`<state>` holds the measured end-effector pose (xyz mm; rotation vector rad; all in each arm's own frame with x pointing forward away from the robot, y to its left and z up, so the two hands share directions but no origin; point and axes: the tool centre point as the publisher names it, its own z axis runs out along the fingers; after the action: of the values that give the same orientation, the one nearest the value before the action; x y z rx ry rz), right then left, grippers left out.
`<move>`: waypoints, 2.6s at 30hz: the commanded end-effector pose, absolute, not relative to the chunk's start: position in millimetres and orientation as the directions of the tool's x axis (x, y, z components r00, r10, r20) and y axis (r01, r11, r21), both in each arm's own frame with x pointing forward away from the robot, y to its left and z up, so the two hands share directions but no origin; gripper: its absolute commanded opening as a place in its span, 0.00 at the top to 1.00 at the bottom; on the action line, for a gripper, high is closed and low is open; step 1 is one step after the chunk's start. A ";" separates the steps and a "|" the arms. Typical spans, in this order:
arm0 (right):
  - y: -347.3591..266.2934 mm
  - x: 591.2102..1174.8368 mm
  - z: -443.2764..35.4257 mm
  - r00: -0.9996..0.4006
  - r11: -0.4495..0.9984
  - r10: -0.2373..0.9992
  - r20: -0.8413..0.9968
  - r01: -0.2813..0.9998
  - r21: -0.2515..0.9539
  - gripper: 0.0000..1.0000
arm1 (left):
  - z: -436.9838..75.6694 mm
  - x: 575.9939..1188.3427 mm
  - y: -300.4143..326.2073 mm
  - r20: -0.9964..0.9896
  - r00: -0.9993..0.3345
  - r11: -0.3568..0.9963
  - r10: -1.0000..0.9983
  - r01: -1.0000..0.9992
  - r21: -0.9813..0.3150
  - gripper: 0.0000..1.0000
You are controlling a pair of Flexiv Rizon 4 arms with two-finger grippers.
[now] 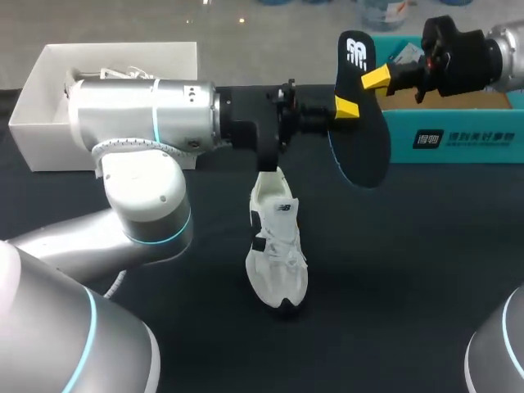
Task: Take the shoe out of the shoebox, open the shoe tongue, remove and reinsert the insole, then place the shoe into the shoebox
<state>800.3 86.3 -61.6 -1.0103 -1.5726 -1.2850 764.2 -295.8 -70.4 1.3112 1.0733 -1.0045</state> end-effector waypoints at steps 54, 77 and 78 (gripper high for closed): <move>15.8 729.9 -66.7 -0.283 -0.076 0.149 0.948 0.952 0.296 0.00 | -71.7 779.0 -240.7 -1.000 -0.004 0.007 -0.004 1.000 -0.005 1.00; 14.1 721.7 -87.9 -0.175 -0.050 0.120 0.977 0.982 0.182 0.00 | -69.8 776.9 -247.7 -1.000 0.013 -0.004 0.017 1.000 0.013 1.00; 14.1 721.7 -87.9 -0.175 -0.050 0.120 0.977 0.982 0.182 0.00 | -69.8 776.9 -247.7 -1.000 0.013 -0.004 0.017 1.000 0.013 1.00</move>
<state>721.6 12.9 -87.5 -1.2481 -1.3996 -1.3309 776.2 -246.2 -69.5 1.2300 1.2103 -1.1954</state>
